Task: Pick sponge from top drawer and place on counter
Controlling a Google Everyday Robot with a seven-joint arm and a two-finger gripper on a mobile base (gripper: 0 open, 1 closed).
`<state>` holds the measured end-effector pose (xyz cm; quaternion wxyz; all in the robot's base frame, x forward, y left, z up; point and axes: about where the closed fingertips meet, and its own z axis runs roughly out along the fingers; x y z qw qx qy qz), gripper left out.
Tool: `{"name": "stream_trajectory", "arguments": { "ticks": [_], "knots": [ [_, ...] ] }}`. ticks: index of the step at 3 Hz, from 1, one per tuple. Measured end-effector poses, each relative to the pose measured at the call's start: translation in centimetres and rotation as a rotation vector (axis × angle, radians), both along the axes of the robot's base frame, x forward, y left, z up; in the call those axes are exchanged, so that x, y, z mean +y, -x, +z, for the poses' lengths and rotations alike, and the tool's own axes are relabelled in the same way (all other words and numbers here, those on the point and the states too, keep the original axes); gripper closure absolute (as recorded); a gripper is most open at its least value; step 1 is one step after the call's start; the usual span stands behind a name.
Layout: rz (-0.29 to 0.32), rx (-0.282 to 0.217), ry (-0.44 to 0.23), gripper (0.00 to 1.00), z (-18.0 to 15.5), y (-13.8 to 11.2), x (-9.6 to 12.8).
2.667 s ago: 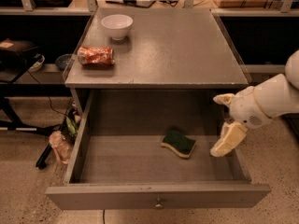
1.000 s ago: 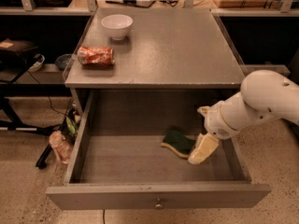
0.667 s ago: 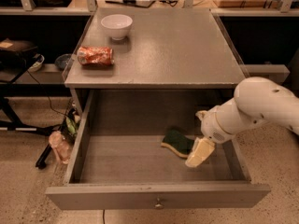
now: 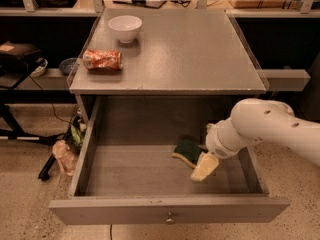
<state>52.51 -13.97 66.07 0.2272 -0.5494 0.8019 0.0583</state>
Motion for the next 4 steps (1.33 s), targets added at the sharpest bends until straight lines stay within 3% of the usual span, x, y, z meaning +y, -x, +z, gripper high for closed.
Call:
{"name": "stream_trajectory", "arguments": {
  "ticks": [1,3,4],
  "knots": [
    [0.005,0.024,-0.036,0.00,-1.4,-0.9,0.5],
    [0.103,0.088,-0.217,0.00,-1.9,-1.9,2.6],
    [0.103,0.088,-0.217,0.00,-1.9,-1.9,2.6]
  ]
}}
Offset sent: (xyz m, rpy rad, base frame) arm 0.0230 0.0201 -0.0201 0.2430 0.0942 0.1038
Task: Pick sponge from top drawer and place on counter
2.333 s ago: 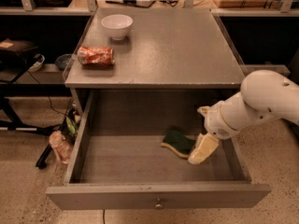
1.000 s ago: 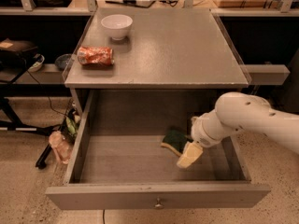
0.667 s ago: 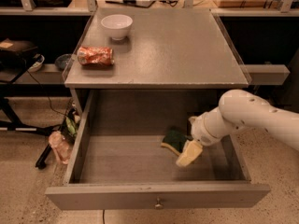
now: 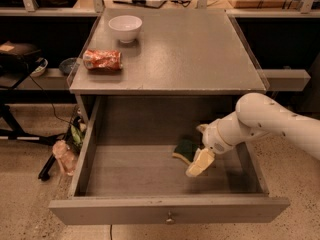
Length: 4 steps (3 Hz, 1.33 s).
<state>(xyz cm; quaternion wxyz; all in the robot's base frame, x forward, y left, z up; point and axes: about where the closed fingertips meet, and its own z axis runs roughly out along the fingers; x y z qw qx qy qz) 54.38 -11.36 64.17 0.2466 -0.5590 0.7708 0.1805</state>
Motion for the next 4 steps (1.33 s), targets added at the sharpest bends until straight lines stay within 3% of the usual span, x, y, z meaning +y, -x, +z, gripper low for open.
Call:
{"name": "stream_trajectory", "arguments": {
  "ticks": [4],
  "knots": [
    [-0.085,-0.012,0.041,0.03,-3.3,-1.2,1.9]
  ]
}}
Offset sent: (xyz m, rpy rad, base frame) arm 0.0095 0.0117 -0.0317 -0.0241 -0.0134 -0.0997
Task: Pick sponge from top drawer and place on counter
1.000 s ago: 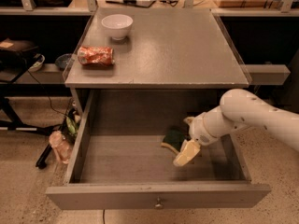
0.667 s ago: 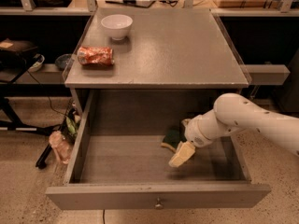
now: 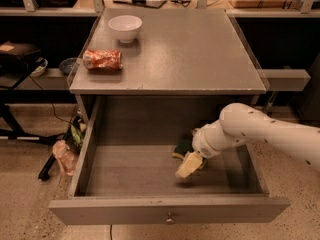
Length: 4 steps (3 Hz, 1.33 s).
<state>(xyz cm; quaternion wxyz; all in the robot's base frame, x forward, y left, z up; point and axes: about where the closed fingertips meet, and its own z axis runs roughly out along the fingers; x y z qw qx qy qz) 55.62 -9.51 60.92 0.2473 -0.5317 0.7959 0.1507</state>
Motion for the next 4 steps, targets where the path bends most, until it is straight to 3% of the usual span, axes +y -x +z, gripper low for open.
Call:
{"name": "stream_trajectory", "arguments": {
  "ticks": [3,4],
  "knots": [
    [0.000,0.000,0.000,0.72,-0.01,0.00,0.01],
    [0.000,0.000,0.000,1.00,-0.01,0.00,0.01]
  ]
}}
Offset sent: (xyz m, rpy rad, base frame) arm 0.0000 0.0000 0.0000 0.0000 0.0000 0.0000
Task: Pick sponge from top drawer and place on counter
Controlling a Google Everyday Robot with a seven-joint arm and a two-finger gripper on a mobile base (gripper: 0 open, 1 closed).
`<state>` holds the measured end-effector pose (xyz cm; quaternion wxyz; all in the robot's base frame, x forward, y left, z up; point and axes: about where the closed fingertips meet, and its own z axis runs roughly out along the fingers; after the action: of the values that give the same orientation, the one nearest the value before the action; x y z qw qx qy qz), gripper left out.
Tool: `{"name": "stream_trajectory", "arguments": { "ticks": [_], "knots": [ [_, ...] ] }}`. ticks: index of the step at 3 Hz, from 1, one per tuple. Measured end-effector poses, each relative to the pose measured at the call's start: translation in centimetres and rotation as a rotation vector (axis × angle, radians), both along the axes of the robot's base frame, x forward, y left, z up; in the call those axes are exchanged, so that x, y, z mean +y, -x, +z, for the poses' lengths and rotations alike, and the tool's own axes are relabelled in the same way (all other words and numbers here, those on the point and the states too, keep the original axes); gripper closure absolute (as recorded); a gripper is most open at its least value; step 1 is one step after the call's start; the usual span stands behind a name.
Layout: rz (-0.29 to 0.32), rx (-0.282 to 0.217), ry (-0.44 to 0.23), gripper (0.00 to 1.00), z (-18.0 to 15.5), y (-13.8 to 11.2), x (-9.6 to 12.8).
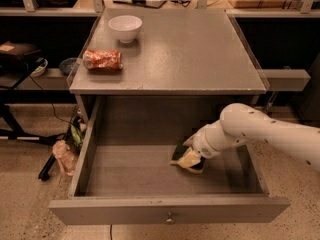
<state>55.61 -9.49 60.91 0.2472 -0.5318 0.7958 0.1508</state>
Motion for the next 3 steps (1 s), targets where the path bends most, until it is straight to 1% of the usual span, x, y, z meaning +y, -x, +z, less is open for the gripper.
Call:
{"name": "stream_trajectory", "arguments": {
  "ticks": [1,2,3],
  "knots": [
    [0.000,0.000,0.000,1.00,0.0,0.0,0.0],
    [0.042,0.016,-0.055,1.00,0.7,0.1,0.6],
    [0.112,0.028,-0.206,1.00,3.5,0.0,1.3]
  ]
}}
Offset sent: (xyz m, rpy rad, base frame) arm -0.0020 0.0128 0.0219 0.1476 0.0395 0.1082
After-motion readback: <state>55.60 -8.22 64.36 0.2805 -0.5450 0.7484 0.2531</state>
